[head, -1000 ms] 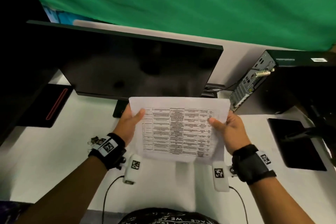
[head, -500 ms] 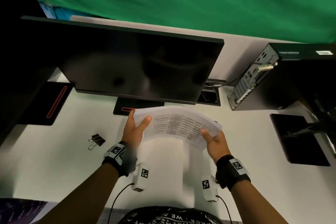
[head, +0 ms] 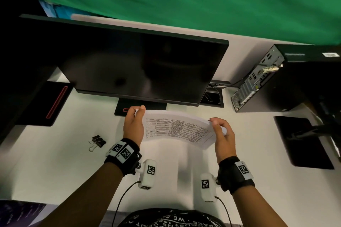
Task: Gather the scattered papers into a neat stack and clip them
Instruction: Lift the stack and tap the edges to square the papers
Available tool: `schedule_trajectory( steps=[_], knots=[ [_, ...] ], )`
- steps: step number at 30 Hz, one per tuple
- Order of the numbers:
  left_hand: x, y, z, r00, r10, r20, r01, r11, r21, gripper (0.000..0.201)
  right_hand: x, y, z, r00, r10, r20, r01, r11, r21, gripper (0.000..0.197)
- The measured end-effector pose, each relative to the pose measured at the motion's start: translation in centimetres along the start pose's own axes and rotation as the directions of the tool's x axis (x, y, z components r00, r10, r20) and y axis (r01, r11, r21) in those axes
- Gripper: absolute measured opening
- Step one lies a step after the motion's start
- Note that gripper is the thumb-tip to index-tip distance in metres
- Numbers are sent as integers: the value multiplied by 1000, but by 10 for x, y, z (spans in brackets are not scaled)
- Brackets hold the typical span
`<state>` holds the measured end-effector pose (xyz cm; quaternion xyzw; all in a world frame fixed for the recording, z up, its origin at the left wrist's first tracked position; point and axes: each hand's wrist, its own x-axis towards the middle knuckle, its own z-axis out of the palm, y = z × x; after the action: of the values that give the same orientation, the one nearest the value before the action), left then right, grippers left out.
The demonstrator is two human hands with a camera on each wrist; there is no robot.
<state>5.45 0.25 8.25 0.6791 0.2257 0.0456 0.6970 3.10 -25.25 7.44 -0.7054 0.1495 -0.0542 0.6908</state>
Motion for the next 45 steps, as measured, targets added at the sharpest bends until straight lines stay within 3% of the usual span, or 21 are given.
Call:
schedule_trajectory(
  steps=[3, 7, 23, 26, 28, 30, 34, 36, 38, 39, 41, 43, 45],
  knots=[
    [0, 1, 1, 1000, 6, 6, -6, 1000, 20, 23, 1, -4, 5, 998, 24, -52, -24, 1000, -3, 17],
    [0, 5, -1, 998, 42, 44, -44, 998, 38, 19, 1, -12, 8, 999, 26, -42, -24, 999, 45, 31],
    [8, 1, -4, 986, 135, 101, -144, 986, 81, 21, 6, -12, 3, 1000, 22, 7, -22, 1000, 10, 29],
    [7, -3, -10, 970, 145, 194, -143, 989, -24, 12, 6, -15, 2, 1000, -1, 3, 1, 1000, 2, 26],
    [7, -7, -16, 948, 151, 279, -142, 988, -54, 28, 6, -16, 2, 1000, -12, -4, 12, 1000, -6, 24],
    [6, -10, -20, 954, 83, 288, -108, 992, 70, 36, 4, -17, 2, 1000, 1, -4, -1, 1000, -28, 25],
    [3, -11, -19, 970, 47, 240, -128, 933, 335, 26, 3, -21, 1, 996, -82, -37, 75, 984, -162, 32],
    [3, -9, -19, 954, 81, 287, -191, 906, 378, 22, 4, -35, 6, 958, -283, -44, 237, 870, -432, 32],
    [4, -5, -17, 935, 118, 336, -252, 885, 390, 22, 5, -59, 22, 853, -485, 195, 477, 570, -670, 40],
    [3, -1, -15, 923, 145, 357, -288, 875, 390, 23, 5, -70, 34, 813, -464, 353, 554, 426, -715, 49],
    [1, 11, -7, 886, 227, 405, -388, 841, 377, 25, 8, -87, 60, 784, -263, 563, 620, 278, -733, 63],
    [2, 24, -1, 820, 341, 460, -523, 774, 358, 19, 14, -96, 77, 764, -104, 637, 643, 206, -738, 53],
    [3, 38, 1, 754, 422, 503, -627, 690, 361, 14, 18, -103, 81, 742, -54, 669, 668, 157, -728, 30]
  ],
)
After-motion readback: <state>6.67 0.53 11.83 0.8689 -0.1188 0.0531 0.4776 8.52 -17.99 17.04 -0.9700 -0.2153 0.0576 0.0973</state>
